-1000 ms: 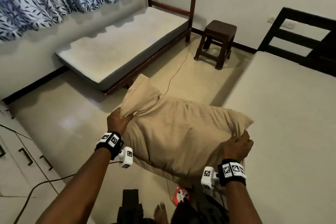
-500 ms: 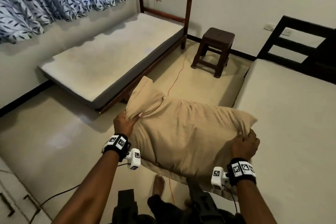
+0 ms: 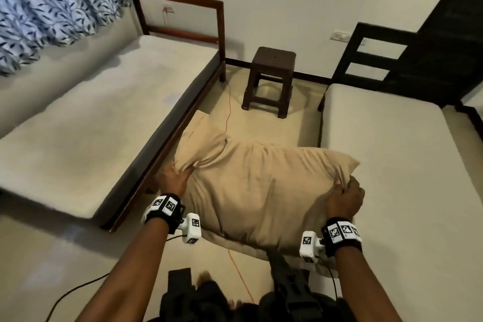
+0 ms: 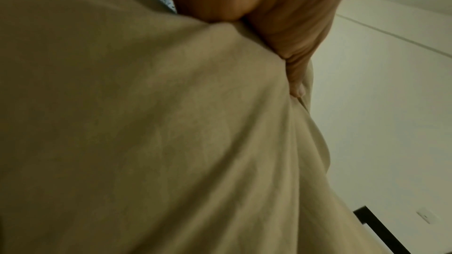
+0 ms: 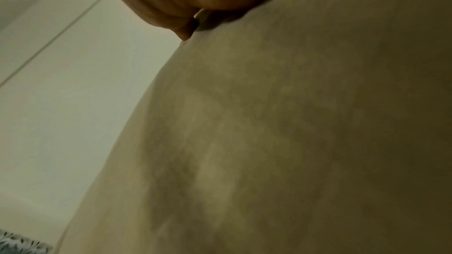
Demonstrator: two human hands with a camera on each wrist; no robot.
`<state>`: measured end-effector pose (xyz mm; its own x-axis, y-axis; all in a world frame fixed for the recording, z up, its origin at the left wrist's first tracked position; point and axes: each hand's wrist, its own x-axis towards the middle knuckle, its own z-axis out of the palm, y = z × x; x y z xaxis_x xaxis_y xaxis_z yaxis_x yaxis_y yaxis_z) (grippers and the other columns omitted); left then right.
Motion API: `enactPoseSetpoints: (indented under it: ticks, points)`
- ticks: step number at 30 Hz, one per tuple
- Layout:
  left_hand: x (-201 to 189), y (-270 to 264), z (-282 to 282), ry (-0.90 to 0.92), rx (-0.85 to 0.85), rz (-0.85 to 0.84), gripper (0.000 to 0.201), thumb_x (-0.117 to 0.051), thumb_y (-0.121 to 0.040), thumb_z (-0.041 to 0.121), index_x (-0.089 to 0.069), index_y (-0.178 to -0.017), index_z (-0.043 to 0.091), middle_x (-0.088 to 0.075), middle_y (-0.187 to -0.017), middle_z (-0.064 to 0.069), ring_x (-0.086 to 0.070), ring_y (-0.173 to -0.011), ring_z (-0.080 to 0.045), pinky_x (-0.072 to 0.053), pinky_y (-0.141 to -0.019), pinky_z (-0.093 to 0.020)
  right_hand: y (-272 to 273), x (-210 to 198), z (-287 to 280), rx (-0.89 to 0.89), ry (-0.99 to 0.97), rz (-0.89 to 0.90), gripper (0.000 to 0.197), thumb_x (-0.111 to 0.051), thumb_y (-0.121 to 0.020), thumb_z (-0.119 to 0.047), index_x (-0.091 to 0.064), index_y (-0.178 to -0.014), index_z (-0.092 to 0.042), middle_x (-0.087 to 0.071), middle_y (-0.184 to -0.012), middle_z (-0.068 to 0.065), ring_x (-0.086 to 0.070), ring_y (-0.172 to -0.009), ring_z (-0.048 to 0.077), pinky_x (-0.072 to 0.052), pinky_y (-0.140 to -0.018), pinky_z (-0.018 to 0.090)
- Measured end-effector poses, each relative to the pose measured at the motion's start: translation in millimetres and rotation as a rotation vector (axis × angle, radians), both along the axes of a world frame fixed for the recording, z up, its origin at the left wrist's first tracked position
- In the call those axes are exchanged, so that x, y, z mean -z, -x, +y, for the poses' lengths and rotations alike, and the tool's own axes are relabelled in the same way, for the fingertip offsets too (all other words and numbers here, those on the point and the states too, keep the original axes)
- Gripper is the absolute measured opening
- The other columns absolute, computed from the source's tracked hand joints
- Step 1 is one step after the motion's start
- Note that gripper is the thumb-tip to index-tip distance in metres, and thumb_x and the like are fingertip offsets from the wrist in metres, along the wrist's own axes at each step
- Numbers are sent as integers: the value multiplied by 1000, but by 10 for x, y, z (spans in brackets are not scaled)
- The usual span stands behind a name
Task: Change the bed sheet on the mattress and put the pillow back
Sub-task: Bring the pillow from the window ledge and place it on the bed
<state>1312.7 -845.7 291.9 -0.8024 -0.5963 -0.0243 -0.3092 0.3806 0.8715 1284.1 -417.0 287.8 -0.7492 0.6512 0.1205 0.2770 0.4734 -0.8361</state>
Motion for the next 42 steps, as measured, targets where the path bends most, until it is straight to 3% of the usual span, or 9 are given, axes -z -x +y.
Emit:
enactPoseSetpoints:
  ticks: [5,9,12,15,21,27,31,36,42]
  points:
    - [113,1093,-278,-39,105,-5,70,-80,-62,63,-72,-106,9,-75,-97,-11,-70,-91,-28,-55,-84,-36,602,53,-284,107,7,10,41,-63,-95,-9,-56,-133,5,-54,-120,35,-54,-110,49,-42,-94,47]
    - [136,1999,-468,2,222,-41,70,-84,-68,61,-71,-112,8,-75,-105,-15,-69,-99,-32,-55,-91,-43,1047,63,-484,201,5,26,45,-58,-94,-19,-56,-133,5,-55,-119,35,-54,-110,48,-41,-94,46]
    - [162,2678,-568,-2,277,-66,94,-75,-60,77,-68,-121,7,-72,-115,-17,-67,-110,-33,-53,-97,-44,1336,19,-607,237,-8,76,61,-50,-84,-31,-57,-132,6,-57,-118,37,-53,-111,46,-40,-92,44]
    - [142,3258,-536,32,326,-93,87,-80,-68,67,-65,-124,2,-70,-118,-22,-64,-111,-39,-53,-96,-45,1558,30,-658,332,-22,96,59,-52,-84,-29,-58,-130,6,-59,-115,35,-55,-108,45,-39,-91,42]
    - [19,4136,-160,44,419,-68,67,-87,-77,39,-64,-122,-6,-68,-114,-28,-64,-109,-41,-49,-95,-43,2025,9,-529,468,-80,157,49,-57,-86,-21,-61,-126,8,-62,-110,34,-57,-103,46,-40,-88,42]
    - [60,5068,339,28,524,-11,50,-84,-78,46,-69,-100,3,-73,-98,-21,-67,-93,-38,-52,-81,-41,2653,64,-158,554,-100,190,48,-58,-86,-20,-62,-126,7,-62,-108,33,-58,-102,44,-40,-88,39]
    - [107,5757,729,54,569,15,69,-74,-70,66,-70,-111,11,-74,-103,-17,-68,-97,-36,-55,-84,-42,3197,114,159,597,-104,196,48,-58,-85,-18,-62,-125,8,-62,-108,35,-58,-101,45,-38,-87,39]
    - [29,6593,1210,88,590,4,57,-85,-76,50,-70,-114,10,-73,-106,-17,-67,-100,-36,-50,-83,-36,3900,75,551,600,-82,168,50,-55,-86,-23,-62,-125,7,-62,-110,33,-57,-105,46,-40,-90,40]
    - [50,7329,1809,61,598,-18,56,-84,-76,50,-70,-106,5,-73,-103,-21,-67,-98,-40,-47,-77,-37,4597,-52,1087,614,-119,151,50,-55,-87,-23,-62,-125,8,-62,-107,34,-58,-102,47,-42,-88,42]
